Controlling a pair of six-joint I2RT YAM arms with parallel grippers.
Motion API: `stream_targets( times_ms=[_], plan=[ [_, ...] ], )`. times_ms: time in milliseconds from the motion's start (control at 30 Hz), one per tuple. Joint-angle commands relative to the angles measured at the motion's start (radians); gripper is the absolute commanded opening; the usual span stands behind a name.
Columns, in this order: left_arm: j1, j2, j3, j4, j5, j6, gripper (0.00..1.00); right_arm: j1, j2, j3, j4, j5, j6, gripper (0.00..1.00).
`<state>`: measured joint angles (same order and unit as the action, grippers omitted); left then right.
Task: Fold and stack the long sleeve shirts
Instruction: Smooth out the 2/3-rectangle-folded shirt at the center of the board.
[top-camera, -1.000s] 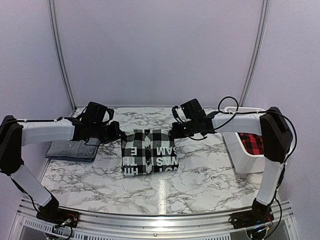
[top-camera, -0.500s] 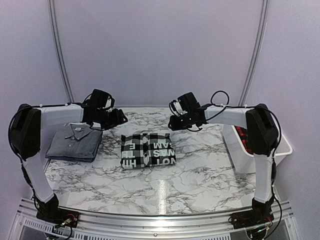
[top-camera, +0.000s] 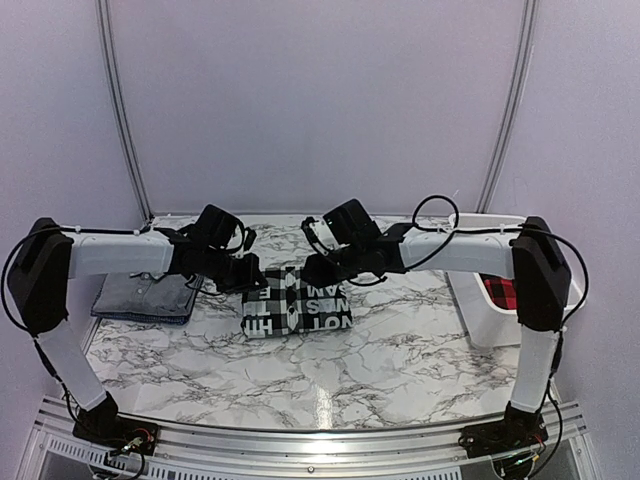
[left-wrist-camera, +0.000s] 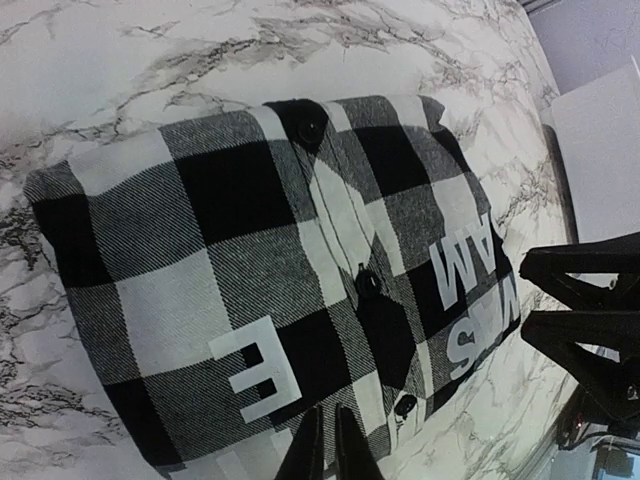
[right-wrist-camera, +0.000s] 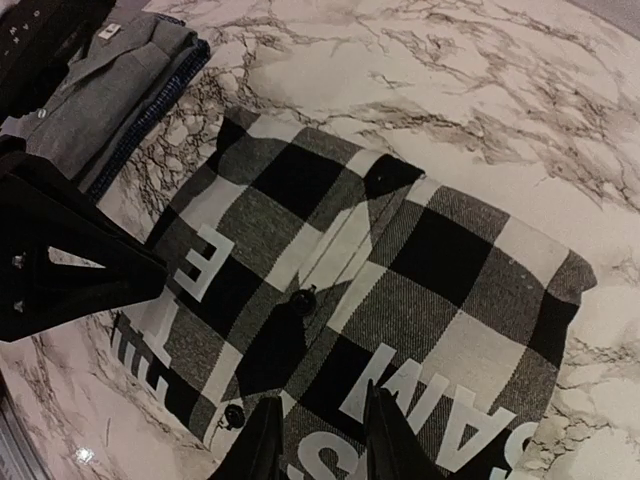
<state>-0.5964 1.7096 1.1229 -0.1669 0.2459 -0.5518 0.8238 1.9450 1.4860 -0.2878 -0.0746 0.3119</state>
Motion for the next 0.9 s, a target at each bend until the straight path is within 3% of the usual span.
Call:
stream_targets(
  times_ms=[0, 333, 633, 867],
  plan=[
    [-0.003, 0.058, -0.005, 0.013, 0.017, -0.002, 0.07, -0.015, 0.058, -0.049, 0.049, 0.016, 0.041, 0.25],
    [0.01, 0.269, 0.098, 0.027, -0.023, 0.027, 0.07, -0.03, 0.119, -0.146, 0.088, 0.07, 0.088, 0.23],
    [0.01, 0.102, 0.02, 0.028, -0.031, 0.005, 0.15, 0.005, -0.079, -0.209, 0.054, 0.127, 0.058, 0.25],
    [0.003, 0.004, -0.087, 0.037, -0.003, -0.01, 0.17, 0.039, -0.121, -0.356, 0.088, 0.117, 0.097, 0.25]
  ],
)
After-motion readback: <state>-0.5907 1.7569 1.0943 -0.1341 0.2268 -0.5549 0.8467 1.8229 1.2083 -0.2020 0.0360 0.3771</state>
